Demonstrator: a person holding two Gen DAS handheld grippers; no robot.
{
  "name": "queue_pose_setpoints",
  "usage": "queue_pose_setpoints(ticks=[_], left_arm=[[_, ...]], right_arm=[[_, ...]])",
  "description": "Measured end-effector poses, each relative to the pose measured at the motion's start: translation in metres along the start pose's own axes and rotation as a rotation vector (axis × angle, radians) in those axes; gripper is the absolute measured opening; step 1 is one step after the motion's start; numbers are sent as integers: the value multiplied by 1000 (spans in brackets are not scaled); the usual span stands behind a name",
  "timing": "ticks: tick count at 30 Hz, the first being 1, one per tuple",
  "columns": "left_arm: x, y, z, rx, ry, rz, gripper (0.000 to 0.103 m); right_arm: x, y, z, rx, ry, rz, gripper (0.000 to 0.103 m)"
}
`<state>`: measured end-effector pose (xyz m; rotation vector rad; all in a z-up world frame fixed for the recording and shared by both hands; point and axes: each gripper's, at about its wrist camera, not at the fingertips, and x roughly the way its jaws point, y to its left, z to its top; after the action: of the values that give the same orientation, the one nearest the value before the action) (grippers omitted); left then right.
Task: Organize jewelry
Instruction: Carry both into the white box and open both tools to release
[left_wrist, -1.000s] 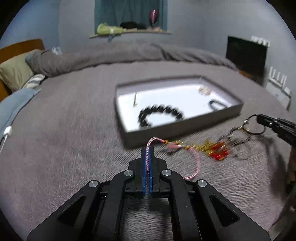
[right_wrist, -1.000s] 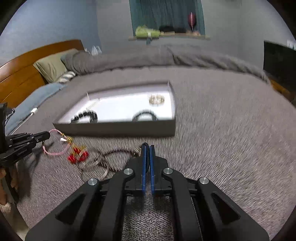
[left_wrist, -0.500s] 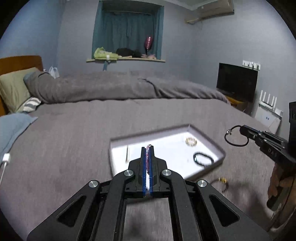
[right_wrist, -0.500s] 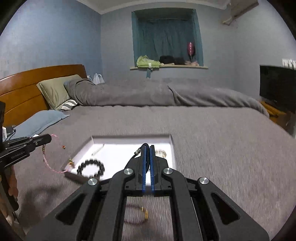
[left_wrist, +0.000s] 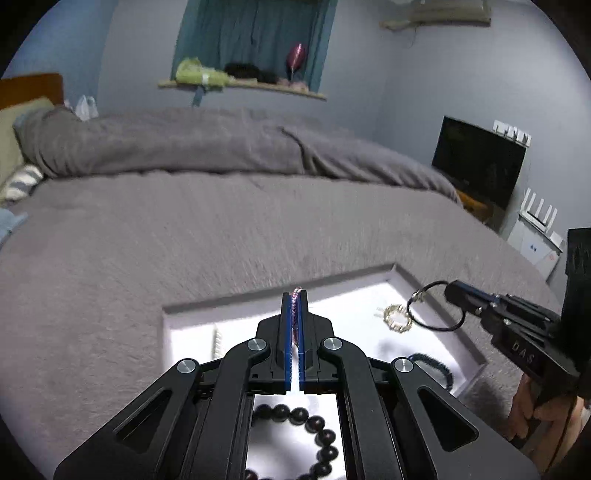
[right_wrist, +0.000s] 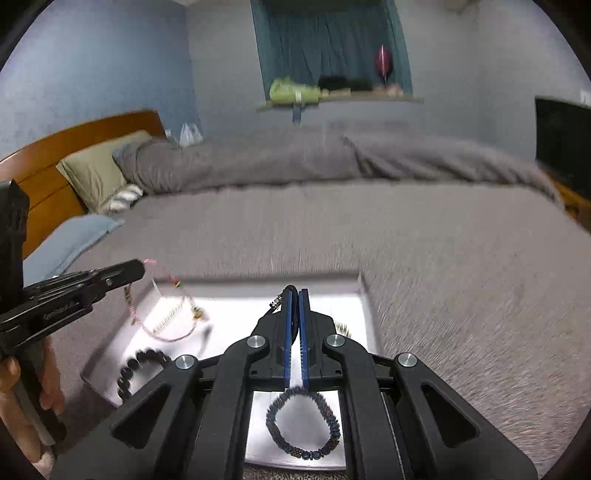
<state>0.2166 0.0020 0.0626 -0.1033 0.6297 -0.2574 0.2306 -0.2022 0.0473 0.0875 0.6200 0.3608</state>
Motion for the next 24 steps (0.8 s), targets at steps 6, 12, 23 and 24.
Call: queue_pose_setpoints(ticks=[6,12,23,24], left_arm=[[30,15,-16,-19,111,25,3],[34,17,-22,12,128,74,3],[38,19,-24,33,138,95,4],[38,19,-24,32,136,94,6]], right_arm=[[24,10,-11,-26,90,-19,3],[36,22,-18,-60,127,-49,3],[36,12,-22,-18,115,-11,14],[34,10,-22,-13,104,-10,19]])
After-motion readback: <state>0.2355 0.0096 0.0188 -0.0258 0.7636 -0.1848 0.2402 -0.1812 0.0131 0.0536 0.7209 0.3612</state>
